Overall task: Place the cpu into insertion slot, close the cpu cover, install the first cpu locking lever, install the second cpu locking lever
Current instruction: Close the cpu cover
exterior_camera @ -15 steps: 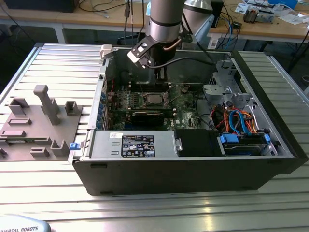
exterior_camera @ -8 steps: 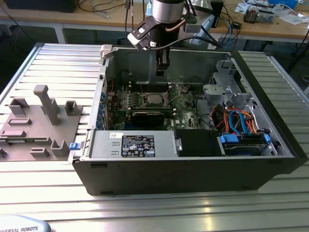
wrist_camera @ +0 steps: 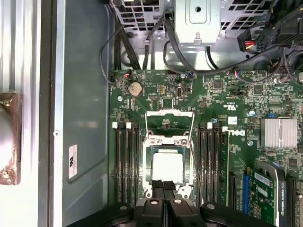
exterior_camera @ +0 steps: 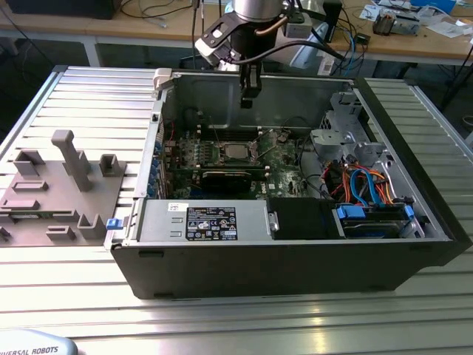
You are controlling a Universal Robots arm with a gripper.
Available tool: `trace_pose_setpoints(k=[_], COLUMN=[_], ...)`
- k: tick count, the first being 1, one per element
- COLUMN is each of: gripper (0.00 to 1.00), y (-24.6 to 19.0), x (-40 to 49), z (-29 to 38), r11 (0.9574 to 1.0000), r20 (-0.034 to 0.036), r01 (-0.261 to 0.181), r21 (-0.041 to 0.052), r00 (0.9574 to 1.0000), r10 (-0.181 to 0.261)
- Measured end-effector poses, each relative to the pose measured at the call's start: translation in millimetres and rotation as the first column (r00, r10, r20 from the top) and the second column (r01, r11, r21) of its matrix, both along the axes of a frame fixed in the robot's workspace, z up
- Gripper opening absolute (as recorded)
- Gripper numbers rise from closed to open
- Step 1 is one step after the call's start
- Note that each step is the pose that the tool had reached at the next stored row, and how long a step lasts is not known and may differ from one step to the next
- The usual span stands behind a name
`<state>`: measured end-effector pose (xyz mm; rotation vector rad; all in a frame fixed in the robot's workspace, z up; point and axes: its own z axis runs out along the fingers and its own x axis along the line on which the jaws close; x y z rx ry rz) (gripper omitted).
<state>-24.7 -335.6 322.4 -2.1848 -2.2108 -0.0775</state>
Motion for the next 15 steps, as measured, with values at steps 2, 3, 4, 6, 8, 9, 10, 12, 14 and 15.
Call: trace_pose_setpoints(k=[2, 3, 4, 6, 8, 9, 10, 12, 14, 15], gripper=[0.11, 0.11, 0.11, 0.11, 0.11, 0.11, 0.11, 0.11, 0.11, 0.11], y=[0.0, 0.0, 0.0, 0.0, 0.0, 0.0, 0.0, 0.0, 0.0, 0.0], x=[1.0, 5.9, 11.8, 27.8, 39.0, 47.0, 57.2, 71.5, 89.7, 94.1], z=[0.0, -1.6, -3.3, -8.1, -12.2, -15.2, -19.2, -24.8, -32.1, -33.9], r11=[1.0000, 1.0000, 1.0000, 1.0000, 1.0000, 1.0000, 1.0000, 1.0000, 1.0000, 1.0000], r20=[-0.0005, -0.0036, -0.0073, -0.0180, -0.0230, -0.0258, -0.0290, -0.0330, -0.0369, -0.0375], r01=[0.000, 0.000, 0.000, 0.000, 0.000, 0.000, 0.000, 0.000, 0.000, 0.000], r21=[-0.0002, -0.0001, -0.0001, -0.0001, 0.0001, 0.0000, 0.0000, -0.0001, -0.0001, 0.0000], r00=[1.0000, 1.0000, 1.0000, 0.9998, 0.9997, 0.9997, 0.9996, 0.9995, 0.9993, 0.9993], r10=[0.000, 0.000, 0.000, 0.000, 0.000, 0.000, 0.000, 0.000, 0.000, 0.000])
